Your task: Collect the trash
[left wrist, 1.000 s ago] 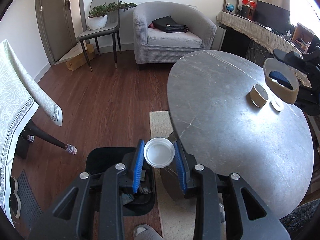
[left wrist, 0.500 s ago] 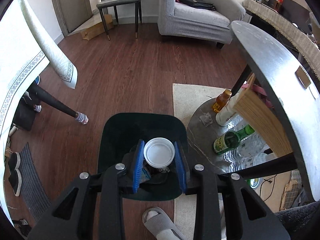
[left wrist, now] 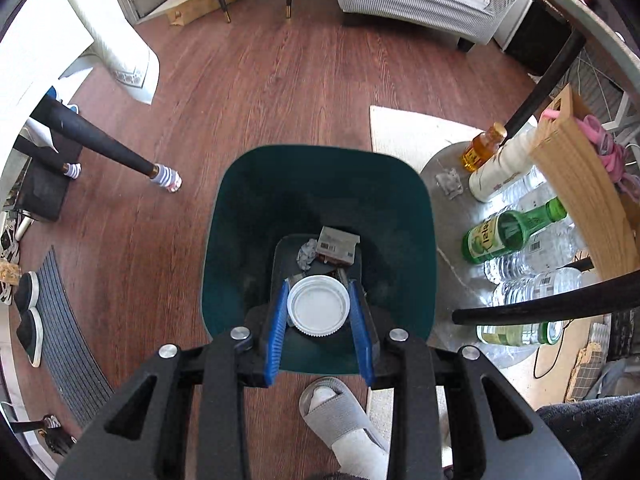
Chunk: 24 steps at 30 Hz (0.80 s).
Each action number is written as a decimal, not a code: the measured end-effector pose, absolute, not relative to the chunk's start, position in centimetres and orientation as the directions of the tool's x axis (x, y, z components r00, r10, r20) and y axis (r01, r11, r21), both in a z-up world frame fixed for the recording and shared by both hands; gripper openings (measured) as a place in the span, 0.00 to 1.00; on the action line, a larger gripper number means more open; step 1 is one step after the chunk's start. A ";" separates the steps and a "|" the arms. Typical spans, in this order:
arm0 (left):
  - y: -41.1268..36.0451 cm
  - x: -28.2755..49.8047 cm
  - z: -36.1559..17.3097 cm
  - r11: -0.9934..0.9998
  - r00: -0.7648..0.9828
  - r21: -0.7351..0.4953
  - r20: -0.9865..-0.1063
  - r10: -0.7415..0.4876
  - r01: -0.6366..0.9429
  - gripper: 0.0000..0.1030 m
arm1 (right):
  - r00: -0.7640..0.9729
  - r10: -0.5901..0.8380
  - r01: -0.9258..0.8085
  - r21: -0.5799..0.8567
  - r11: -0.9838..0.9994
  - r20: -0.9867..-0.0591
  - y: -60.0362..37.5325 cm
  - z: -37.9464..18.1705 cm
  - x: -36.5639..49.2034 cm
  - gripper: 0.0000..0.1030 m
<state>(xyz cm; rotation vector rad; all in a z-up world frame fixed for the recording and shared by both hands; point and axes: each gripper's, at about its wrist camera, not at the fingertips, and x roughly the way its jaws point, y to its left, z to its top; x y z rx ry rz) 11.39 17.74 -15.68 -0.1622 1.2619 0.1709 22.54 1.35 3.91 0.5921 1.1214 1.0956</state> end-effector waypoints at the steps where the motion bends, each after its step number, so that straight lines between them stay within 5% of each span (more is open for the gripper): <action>1: 17.9 11.4 -16.1 0.976 0.286 -0.029 -0.958 0.034 -0.215 0.32 | 0.030 0.910 -0.389 0.834 0.391 -0.413 1.6 3.8 22.6 0.28; 10: 19.1 10.5 -18.8 0.976 0.199 -0.016 -0.979 0.029 -0.218 0.39 | 0.024 0.879 -0.408 0.798 0.444 -0.477 4.7 2.9 22.4 0.28; 24: 23.7 7.1 -14.5 0.958 0.322 -0.043 -0.945 0.053 -0.284 0.41 | 0.080 0.711 -0.574 0.551 0.606 -0.699 11.9 0.5 20.4 0.28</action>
